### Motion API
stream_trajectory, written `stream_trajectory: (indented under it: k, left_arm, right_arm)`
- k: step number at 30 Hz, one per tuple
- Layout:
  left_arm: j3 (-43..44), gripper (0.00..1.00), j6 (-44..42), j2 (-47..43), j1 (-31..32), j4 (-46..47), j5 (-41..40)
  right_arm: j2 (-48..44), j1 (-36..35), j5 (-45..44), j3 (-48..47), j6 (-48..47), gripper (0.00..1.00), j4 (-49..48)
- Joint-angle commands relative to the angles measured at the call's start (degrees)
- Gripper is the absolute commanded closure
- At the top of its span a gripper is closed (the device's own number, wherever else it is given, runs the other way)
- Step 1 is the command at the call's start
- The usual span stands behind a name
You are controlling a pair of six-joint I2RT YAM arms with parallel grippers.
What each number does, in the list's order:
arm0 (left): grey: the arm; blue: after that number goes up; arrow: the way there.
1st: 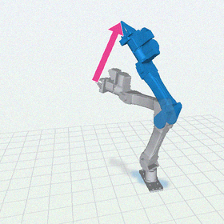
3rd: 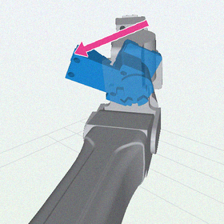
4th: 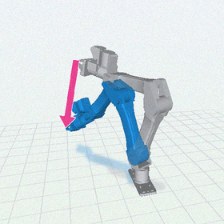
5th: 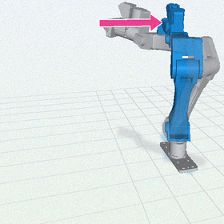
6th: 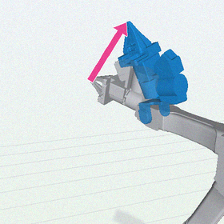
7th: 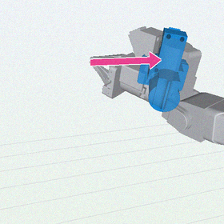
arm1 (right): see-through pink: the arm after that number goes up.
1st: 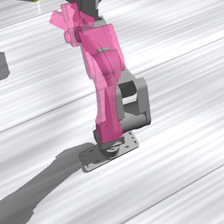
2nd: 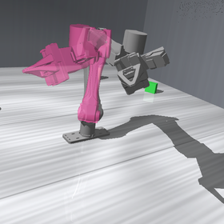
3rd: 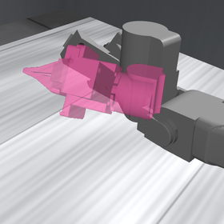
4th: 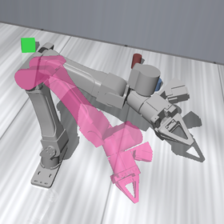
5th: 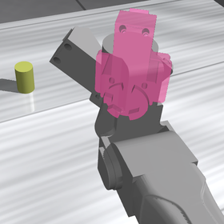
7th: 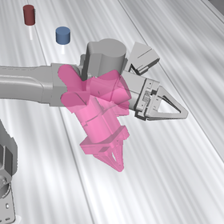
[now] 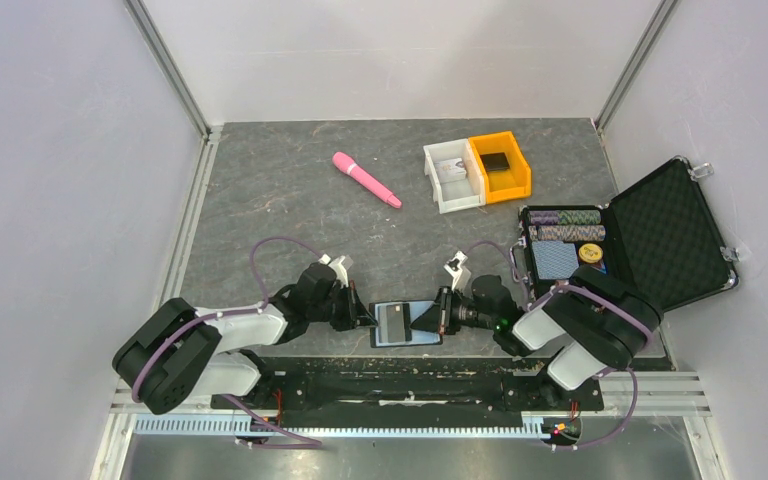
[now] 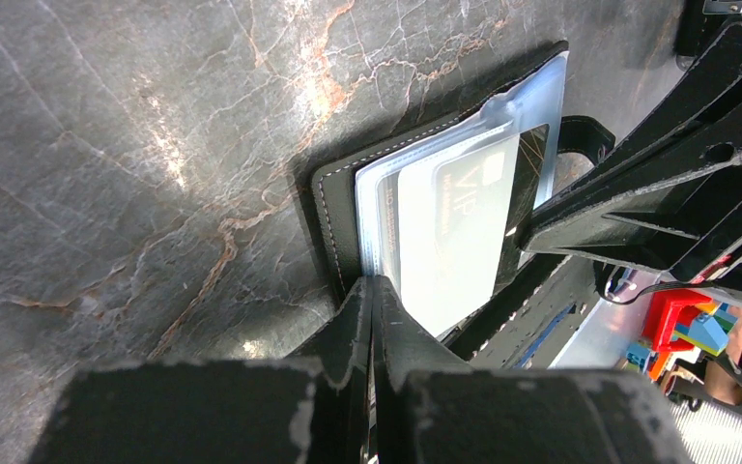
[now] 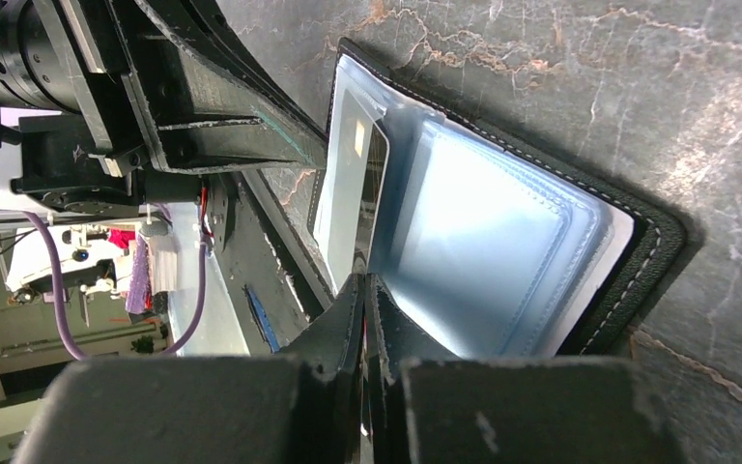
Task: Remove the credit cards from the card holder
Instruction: Remove the credit card from the card holder.
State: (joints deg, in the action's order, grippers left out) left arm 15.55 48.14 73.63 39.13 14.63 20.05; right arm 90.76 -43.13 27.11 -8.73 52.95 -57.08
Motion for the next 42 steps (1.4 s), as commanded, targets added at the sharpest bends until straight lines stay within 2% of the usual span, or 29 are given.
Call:
stream_trajectory:
  k: [1,6,14,19,22,28,30,32,34,42]
  left_arm:
    - [-0.83,0.98,-1.29,2.59,0.69,-7.07,-4.58]
    - [-0.79,0.98,-1.22,2.36,0.68,-7.16,-4.42]
    - [1.41,0.96,-1.29,-1.1,0.68,-10.65,-3.97]
    - [4.13,0.79,-0.47,-4.17,0.68,-13.38,-2.69]
    - [6.29,0.6,-0.04,-6.52,0.7,-15.42,-2.06]
    - [9.68,0.47,-0.7,-9.56,0.75,-19.71,-3.5]
    - [10.21,0.47,-1.02,-9.1,0.72,-19.75,-3.57]
    - [10.33,0.51,-1.12,-7.59,0.68,-18.47,-2.38]
    - [10.51,0.59,-0.98,-5.82,0.75,-16.19,-0.2]
    - [12.58,0.78,1.22,0.94,3.21,-7.88,2.07]
  right_arm:
    - [-1.95,0.63,-0.01,0.74,-2.07,1.0,0.17]
    - [-5.29,2.44,-0.3,2.63,-1.63,1.0,1.45]
    - [-16.19,5.93,-0.95,0.72,-7.55,1.0,18.61]
    - [-21.07,8.47,-0.03,-1.18,-10.95,1.0,25.52]
    - [-22.11,9.01,1.54,-2.71,-12.23,1.0,27.91]
    - [-22.8,9.03,4.39,-3.64,-12.9,1.0,28.35]
    - [-21.94,9.03,5.16,-5.1,-15.84,1.0,29.96]
    - [-21.22,9.01,4.32,-6.79,-17.82,0.84,32.61]
    - [-20.51,9.08,3.49,-8.36,-19.13,0.76,34.47]
    - [-14.81,9.04,3.2,-11.7,-21.01,0.69,35.07]
